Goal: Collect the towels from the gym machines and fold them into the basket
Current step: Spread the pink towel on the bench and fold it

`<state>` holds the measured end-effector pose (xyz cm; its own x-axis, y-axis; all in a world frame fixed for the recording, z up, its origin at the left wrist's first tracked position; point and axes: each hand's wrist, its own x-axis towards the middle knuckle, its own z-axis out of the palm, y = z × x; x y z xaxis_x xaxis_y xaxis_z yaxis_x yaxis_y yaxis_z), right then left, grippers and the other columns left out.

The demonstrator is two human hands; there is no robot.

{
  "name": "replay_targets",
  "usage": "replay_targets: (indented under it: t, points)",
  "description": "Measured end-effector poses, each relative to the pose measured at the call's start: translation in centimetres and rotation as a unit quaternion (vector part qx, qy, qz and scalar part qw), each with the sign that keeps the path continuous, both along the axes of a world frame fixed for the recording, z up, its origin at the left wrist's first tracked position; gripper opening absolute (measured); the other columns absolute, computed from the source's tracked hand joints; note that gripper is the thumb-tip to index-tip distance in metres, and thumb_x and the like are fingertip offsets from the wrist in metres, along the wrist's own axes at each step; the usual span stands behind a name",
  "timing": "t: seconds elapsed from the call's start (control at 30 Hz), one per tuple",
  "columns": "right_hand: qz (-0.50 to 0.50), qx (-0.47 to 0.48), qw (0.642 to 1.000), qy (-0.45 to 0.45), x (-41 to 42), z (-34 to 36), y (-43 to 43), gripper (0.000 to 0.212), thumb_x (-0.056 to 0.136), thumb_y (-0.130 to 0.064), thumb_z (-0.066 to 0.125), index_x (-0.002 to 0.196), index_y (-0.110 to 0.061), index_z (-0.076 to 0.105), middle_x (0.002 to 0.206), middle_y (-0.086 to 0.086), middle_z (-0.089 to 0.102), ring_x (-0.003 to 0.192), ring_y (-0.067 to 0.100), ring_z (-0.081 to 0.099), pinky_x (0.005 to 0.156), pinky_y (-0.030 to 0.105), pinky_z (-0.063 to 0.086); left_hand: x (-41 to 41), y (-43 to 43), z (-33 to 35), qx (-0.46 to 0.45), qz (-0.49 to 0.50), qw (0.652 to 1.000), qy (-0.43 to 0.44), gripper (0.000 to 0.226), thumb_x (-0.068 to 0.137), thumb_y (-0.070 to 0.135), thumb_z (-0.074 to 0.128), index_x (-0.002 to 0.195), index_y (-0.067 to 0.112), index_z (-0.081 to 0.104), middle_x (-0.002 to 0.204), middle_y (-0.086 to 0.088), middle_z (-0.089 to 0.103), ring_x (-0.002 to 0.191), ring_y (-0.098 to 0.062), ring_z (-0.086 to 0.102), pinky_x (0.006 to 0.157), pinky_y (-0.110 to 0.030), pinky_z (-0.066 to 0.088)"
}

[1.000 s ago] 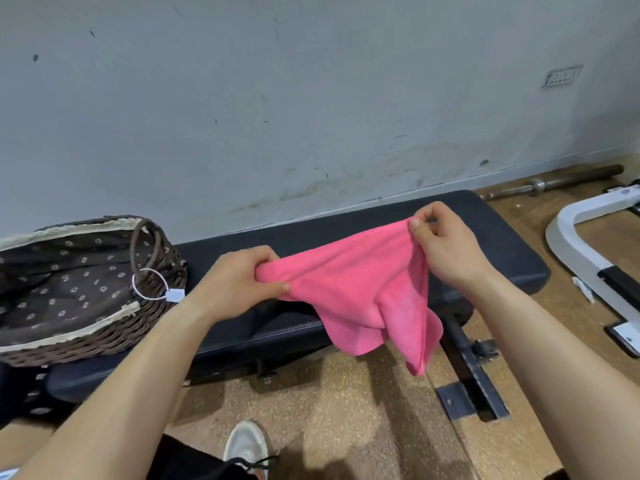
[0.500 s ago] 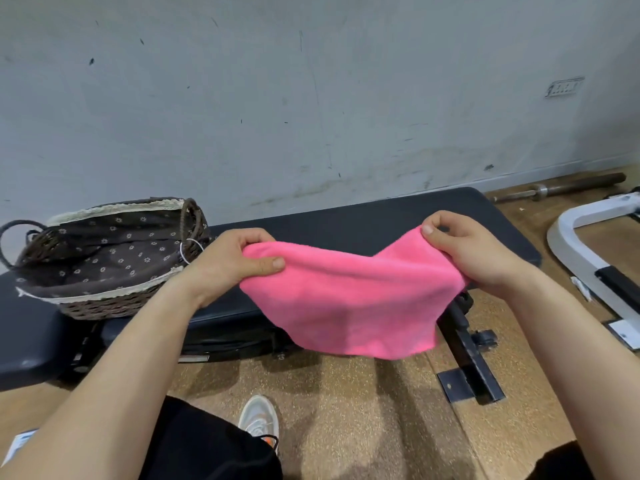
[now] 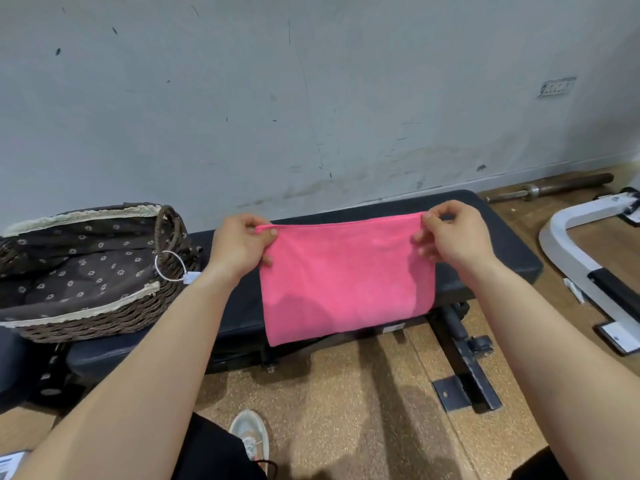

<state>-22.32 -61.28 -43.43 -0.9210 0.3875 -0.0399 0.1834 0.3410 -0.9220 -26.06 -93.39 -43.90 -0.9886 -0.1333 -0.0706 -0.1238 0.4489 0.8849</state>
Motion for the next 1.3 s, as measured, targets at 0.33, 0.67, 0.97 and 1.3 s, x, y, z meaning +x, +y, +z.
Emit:
replay_targets:
  t: [0.33,0.67,0.97,1.3]
  points:
    - [0.07,-0.092,0.993,0.017,-10.1,1.6,-0.4,0.017,0.103,-0.02,0.053,0.086,-0.023,0.05,0.084,0.007,0.071,0.062,0.022,0.062,0.059,0.036,0.052,-9.9,-0.1,0.8,0.014,0.065,0.997,0.038,0.011,0.083,0.02,0.075,0.076,0.025,0.068,0.079,-0.001,0.071,0.079,-0.026,0.072,0.082,-0.047,0.06]
    - [0.094,-0.084,0.991,-0.041,-6.5,-0.7,1.0,0.006,0.097,-0.016,0.057,0.095,-0.011,0.059,0.078,0.007,0.065,0.062,0.021,0.065,0.051,0.027,0.055,-5.1,-1.2,-1.9,-0.15,-0.057,0.986,0.049,0.012,0.081,0.016,0.076,0.08,0.026,0.069,0.086,0.003,0.073,0.084,-0.017,0.067,0.075,-0.027,0.047]
    - [0.094,0.174,0.978,-0.064,-2.8,-4.8,1.1,0.012,0.079,-0.024,0.081,0.078,-0.023,0.069,0.079,-0.001,0.073,0.074,0.019,0.071,0.077,0.038,0.057,-0.4,-2.2,-3.1,-0.253,-0.175,0.951,0.025,0.02,0.076,0.012,0.076,0.075,0.028,0.064,0.086,0.009,0.069,0.086,-0.012,0.065,0.078,-0.029,0.051]
    - [0.145,0.254,0.955,-0.051,-1.5,-4.3,1.5,0.011,0.082,-0.023,0.073,0.078,-0.03,0.065,0.086,-0.01,0.068,0.084,0.012,0.064,0.077,0.034,0.051,-0.4,-2.7,-2.6,-0.331,-0.223,0.914,0.075,0.025,0.069,0.02,0.074,0.073,0.034,0.054,0.086,0.011,0.058,0.083,-0.014,0.057,0.077,-0.035,0.049]
